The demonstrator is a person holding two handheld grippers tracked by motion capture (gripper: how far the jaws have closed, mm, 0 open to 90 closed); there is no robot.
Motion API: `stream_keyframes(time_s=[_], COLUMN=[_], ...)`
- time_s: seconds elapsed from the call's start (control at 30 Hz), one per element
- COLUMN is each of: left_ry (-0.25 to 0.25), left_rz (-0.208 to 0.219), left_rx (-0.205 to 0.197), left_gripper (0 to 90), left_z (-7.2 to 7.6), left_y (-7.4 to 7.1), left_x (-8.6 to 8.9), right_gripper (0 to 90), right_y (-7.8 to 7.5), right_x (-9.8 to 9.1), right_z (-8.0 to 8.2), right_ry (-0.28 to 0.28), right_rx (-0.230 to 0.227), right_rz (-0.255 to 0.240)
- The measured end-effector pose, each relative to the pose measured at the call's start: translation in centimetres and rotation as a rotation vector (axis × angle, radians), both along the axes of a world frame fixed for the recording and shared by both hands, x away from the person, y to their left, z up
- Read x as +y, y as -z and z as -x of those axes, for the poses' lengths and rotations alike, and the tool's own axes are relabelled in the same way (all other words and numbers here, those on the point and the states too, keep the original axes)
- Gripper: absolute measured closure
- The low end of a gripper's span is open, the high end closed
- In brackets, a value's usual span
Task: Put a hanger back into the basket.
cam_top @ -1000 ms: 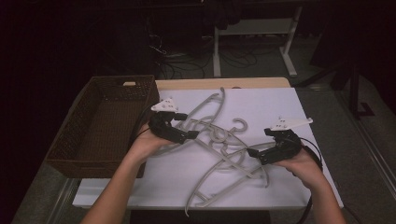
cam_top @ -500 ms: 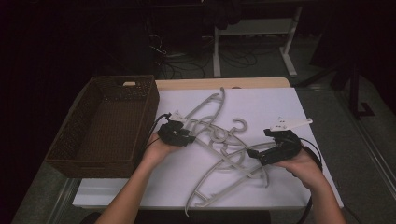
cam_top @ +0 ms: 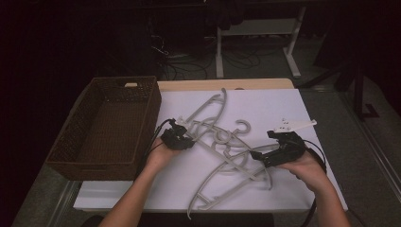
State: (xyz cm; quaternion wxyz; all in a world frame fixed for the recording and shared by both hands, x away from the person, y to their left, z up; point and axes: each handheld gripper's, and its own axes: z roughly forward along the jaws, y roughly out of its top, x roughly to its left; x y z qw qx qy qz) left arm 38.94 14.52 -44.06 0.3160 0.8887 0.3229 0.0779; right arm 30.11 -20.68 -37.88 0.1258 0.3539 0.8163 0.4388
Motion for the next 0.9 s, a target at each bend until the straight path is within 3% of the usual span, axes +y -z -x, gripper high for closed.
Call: stream_keyframes(time_s=[0.1, 0.4, 0.63, 0.77, 0.83, 0.9], left_ry=[-0.002, 0.082, 0.153, 0.170, 0.176, 0.185], left_rz=[0.031, 0.092, 0.048, 0.055, 0.076, 0.071], left_rx=[0.007, 0.035, 0.048, 0.032, 0.017, -0.006], left_gripper=[81.7, 81.3, 79.8, 67.2, 61.3, 58.2], left_z=[0.5, 2.6, 4.0, 4.2, 3.9, 3.2], left_y=[-0.8, -2.4, -1.2, -1.4, -2.1, -3.1], left_x=[-0.6, -4.4, -7.4, -7.7, -7.5, -7.4], right_gripper=[0.2, 0.2, 0.2, 0.2, 0.2, 0.2], right_y=[0.0, 0.0, 0.0, -0.1, -0.2, -0.1], right_x=[-0.1, -0.2, -0.3, -0.4, -0.5, -0.5], right_z=[0.0, -0.1, 0.0, 0.0, 0.0, 0.0], right_ry=[0.002, 0.004, 0.006, 0.009, 0.010, 0.010], right_rx=[-0.002, -0.001, 0.000, -0.003, -0.003, -0.003], right_rz=[-0.003, -0.006, -0.007, -0.012, -0.013, -0.013])
